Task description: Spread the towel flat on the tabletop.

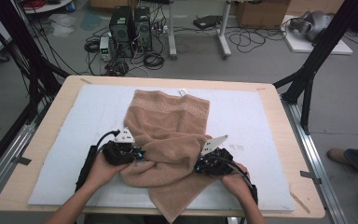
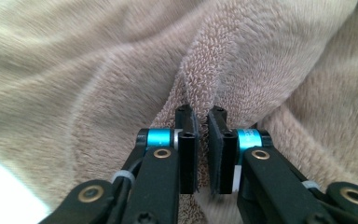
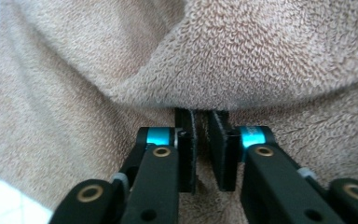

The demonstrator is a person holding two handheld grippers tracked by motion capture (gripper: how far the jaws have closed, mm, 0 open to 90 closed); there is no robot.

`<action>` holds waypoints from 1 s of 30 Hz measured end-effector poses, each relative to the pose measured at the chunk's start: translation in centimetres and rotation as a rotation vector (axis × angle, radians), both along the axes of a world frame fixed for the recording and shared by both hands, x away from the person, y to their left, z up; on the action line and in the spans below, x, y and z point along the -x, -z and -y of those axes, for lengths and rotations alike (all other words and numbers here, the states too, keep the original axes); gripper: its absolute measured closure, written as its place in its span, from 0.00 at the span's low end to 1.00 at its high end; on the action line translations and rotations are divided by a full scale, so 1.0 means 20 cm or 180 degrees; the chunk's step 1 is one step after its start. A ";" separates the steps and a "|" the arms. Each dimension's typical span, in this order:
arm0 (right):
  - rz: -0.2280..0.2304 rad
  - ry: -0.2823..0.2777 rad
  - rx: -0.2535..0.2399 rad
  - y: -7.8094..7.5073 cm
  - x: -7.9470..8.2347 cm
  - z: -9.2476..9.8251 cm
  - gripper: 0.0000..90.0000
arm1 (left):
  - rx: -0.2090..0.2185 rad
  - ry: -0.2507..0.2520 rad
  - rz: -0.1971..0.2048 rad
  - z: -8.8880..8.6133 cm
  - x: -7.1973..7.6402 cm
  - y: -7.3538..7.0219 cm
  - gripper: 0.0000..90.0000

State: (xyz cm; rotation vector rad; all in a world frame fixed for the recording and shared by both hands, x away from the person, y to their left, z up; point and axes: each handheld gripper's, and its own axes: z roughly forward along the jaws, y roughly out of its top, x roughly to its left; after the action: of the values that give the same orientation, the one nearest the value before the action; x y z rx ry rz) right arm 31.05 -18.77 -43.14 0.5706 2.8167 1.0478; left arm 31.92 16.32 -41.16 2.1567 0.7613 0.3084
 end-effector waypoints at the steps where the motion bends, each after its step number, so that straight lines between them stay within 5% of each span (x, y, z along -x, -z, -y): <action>1: 0.0002 -0.0033 0.0016 -0.01 0.00 0.00 0.93 | 0.0065 -0.0053 0.0039 -0.02 0.00 -0.02 0.94; 6: 0.0174 -0.0036 0.0097 -0.13 -0.01 0.05 0.93 | 0.0221 -0.0310 0.0248 -0.06 -0.08 -0.15 0.94; 11: 0.0341 0.0218 0.0237 -0.21 -0.10 0.14 0.93 | 0.0196 -0.0476 0.0298 -0.01 -0.24 -0.21 0.93; 15: 0.0277 0.0417 0.0281 -0.18 -0.19 0.18 0.93 | 0.0034 -0.0611 0.0235 0.06 -0.39 -0.17 0.93; 21: 0.0091 0.0496 0.0234 -0.08 -0.25 0.19 0.93 | -0.0122 -0.0856 -0.0057 0.11 -0.58 0.00 0.91; 25: -0.0002 0.0534 0.0147 -0.02 -0.28 0.19 0.92 | -0.0095 -0.0829 -0.0113 0.11 -0.61 0.03 0.85; 30: -0.0004 0.0550 0.0078 -0.04 -0.27 0.21 0.91 | 0.0061 -0.0762 0.0004 0.03 -0.54 -0.08 0.73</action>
State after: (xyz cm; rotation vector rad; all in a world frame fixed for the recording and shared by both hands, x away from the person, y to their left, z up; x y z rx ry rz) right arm 36.43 -22.95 -42.26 0.7953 2.7181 0.9794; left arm 42.81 15.67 -39.50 2.0488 1.0199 0.4243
